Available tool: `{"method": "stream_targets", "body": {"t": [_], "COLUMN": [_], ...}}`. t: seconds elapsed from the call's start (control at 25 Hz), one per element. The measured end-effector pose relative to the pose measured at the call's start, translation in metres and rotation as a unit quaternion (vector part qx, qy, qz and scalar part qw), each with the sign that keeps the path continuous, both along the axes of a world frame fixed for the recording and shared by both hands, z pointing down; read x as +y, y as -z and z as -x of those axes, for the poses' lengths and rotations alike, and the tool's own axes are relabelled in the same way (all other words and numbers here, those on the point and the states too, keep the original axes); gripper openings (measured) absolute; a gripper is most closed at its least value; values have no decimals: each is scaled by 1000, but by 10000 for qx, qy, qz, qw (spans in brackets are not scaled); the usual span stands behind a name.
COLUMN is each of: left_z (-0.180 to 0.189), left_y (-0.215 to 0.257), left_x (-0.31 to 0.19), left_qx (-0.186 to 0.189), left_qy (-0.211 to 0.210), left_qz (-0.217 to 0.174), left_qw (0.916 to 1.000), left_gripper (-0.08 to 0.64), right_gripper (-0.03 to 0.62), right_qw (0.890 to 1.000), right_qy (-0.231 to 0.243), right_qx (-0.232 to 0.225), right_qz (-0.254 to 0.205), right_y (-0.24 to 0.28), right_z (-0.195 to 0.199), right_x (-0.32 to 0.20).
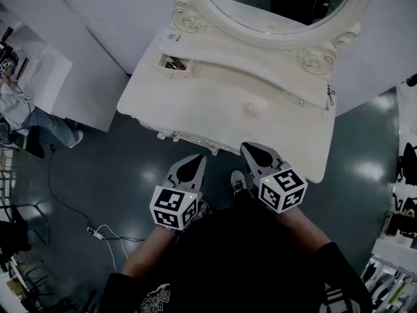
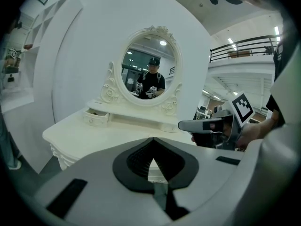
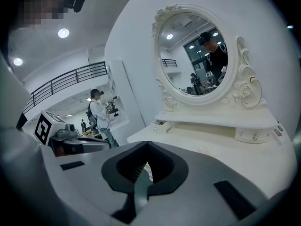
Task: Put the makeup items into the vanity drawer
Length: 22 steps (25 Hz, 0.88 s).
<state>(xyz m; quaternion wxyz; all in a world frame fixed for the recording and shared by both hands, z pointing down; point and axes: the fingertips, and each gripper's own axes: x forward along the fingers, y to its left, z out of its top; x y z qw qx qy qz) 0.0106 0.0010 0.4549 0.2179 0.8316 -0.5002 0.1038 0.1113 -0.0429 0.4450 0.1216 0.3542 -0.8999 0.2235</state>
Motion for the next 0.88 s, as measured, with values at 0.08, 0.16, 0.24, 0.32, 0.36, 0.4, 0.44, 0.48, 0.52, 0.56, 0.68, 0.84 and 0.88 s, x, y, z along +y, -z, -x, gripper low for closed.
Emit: {"method": "stream_targets", "body": {"t": [0.08,0.16,0.24,0.32,0.36,0.4,0.44,0.48,0.52,0.56,0.68,0.84,0.88], "left_z": [-2,-6,-9,-14,-17,-20,-22,-25,-28,-31,-39,-49,-52], "left_y": [-2,-4,-6,-9,-10,-11,-12,-14,-15,-16,-21,-29,-32], "left_x": [-5,-10,-15,-20,-22,-25,-28,-30,-33,-35,-42,-52,-54], "left_qx": [-9,-19,-19,-14,-11,-9,-9,-12,-19,-29,-65,-34,-22], "left_qy": [9,11,14,19,20,21,20,18,17,14,11,50,63], "left_qz": [15,31,45,68,79,89,97,101,103,103,114,193,217], "left_qw": [10000,10000,10000,10000,10000,10000,10000,9999,9999,9999,9999,9998,9997], "left_gripper": [-3,-2,-2,-2,-2,-2,-3,-2,-2,-2,-2,-2,-3], "right_gripper": [28,29,29,28,28,29,28,28,28,29,28,29,29], "right_qw": [10000,9999,9998,9997,9996,9996,9995,9994,9993,9991,9986,9973,9970], "right_qy": [-32,-73,-113,-152,-169,-185,-200,-215,-229,-241,-261,-206,-169], "right_qx": [47,105,162,195,212,230,251,275,303,337,464,701,759], "right_qz": [9,6,-1,8,15,22,28,33,34,33,5,-21,17], "right_y": [-4,-8,-12,-15,-17,-19,-21,-23,-26,-29,-36,-50,-56], "right_z": [-6,-12,-19,-26,-29,-33,-36,-40,-43,-46,-56,-67,-70], "right_x": [-7,-14,-21,-28,-31,-34,-38,-41,-45,-49,-60,-77,-81]}}
